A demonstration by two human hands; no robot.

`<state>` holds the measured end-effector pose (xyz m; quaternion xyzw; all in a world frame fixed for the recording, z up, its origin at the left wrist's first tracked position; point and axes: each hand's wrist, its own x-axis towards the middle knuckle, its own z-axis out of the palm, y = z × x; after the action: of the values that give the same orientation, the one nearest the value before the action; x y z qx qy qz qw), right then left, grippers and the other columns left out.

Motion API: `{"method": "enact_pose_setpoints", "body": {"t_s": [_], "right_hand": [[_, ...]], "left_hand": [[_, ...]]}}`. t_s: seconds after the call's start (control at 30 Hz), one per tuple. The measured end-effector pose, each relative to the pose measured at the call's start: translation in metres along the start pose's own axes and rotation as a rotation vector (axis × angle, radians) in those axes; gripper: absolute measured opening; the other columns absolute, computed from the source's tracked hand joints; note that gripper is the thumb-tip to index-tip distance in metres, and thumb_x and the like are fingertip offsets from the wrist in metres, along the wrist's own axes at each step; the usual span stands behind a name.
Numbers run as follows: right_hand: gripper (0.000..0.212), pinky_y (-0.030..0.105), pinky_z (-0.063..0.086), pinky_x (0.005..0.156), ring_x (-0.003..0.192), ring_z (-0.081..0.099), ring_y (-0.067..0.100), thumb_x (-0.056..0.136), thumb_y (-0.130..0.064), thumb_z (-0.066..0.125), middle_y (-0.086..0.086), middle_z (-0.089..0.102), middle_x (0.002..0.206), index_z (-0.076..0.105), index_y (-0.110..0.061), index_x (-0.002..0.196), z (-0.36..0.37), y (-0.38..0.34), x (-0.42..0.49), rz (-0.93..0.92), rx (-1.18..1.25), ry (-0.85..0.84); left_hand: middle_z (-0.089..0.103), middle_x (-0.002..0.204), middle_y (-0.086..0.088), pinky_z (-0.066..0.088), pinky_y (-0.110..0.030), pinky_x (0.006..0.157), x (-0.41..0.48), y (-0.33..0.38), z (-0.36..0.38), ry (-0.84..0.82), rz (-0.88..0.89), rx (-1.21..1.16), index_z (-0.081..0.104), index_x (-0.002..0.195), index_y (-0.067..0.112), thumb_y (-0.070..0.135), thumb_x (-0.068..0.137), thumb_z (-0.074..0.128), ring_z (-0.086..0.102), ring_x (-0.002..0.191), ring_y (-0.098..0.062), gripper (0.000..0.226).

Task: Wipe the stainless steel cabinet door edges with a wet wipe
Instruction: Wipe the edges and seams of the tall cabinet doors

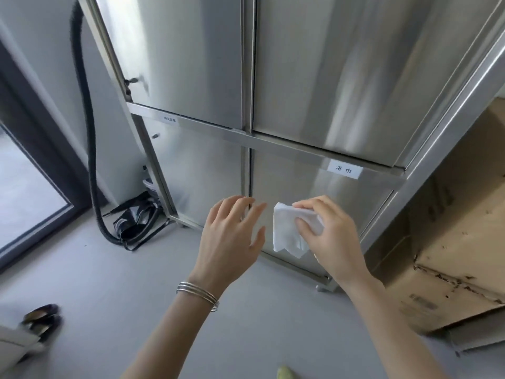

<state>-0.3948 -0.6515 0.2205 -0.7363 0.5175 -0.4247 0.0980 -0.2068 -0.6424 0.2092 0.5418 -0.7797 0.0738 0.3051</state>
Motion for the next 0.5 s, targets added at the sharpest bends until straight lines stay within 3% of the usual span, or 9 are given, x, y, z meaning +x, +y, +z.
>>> {"method": "enact_pose_setpoints", "body": {"t_s": [0.3, 0.5], "right_hand": [[0.024, 0.02, 0.044, 0.074, 0.085, 0.057, 0.004, 0.08, -0.005, 0.067, -0.014, 0.062, 0.094, 0.064, -0.023, 0.096, 0.089, -0.021, 0.057, -0.032, 0.061, -0.084], [0.022, 0.02, 0.043, 0.07, 0.082, 0.056, 0.004, 0.079, -0.004, 0.067, -0.013, 0.063, 0.093, 0.066, -0.02, 0.094, 0.163, -0.025, 0.118, -0.022, 0.081, -0.102]], "left_hand": [[0.069, 0.105, -0.004, 0.051, -0.041, 0.088, 0.005, -0.1, -0.005, 0.042, -0.064, 0.118, 0.069, 0.113, 0.012, 0.018, 0.079, 0.074, 0.065, 0.094, -0.027, 0.035], [0.069, 0.101, -0.002, 0.053, -0.04, 0.084, 0.038, -0.175, 0.002, -0.06, -0.147, 0.18, 0.069, 0.112, 0.013, 0.019, 0.079, 0.073, 0.066, 0.089, -0.026, 0.034]]}}
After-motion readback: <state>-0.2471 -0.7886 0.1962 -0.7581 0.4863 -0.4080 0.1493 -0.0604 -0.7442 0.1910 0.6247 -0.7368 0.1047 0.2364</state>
